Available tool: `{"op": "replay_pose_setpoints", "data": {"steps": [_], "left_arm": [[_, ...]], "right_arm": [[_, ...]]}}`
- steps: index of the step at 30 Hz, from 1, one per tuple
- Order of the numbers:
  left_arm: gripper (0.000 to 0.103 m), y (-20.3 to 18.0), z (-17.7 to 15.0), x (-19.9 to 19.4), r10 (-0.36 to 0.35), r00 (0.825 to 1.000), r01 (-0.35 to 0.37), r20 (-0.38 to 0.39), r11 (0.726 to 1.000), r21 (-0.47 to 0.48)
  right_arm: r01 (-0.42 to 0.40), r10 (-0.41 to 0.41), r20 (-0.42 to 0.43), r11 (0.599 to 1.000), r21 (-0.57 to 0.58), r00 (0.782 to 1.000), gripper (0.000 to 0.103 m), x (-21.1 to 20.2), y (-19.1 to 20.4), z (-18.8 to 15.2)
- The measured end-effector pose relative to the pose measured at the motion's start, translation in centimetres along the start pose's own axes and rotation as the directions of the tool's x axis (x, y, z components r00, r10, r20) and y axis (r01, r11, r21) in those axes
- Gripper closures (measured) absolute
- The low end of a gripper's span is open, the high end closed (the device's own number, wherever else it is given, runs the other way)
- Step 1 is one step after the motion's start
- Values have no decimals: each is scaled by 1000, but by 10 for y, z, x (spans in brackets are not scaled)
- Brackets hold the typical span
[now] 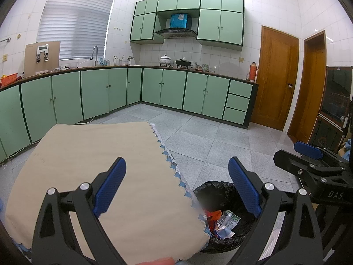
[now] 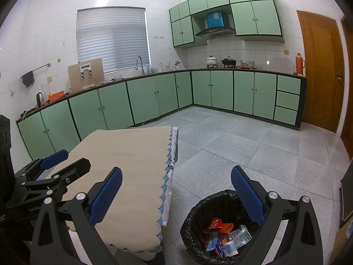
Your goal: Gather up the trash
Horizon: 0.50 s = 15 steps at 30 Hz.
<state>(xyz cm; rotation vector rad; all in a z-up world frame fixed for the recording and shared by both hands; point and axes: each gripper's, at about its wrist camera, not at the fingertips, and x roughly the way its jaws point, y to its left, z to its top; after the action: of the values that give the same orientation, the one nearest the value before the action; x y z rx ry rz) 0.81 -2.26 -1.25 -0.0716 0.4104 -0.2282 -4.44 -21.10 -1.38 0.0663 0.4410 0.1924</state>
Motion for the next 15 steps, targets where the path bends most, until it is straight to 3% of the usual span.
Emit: {"op": "replay_pose_setpoints", "data": {"steps": [15], "left_arm": [[12,1,0,-1,-1,1000,1,1,1000,-1]], "right_arm": [[2,-2,0,1000,-6,1000,6,0,3,-1]]}}
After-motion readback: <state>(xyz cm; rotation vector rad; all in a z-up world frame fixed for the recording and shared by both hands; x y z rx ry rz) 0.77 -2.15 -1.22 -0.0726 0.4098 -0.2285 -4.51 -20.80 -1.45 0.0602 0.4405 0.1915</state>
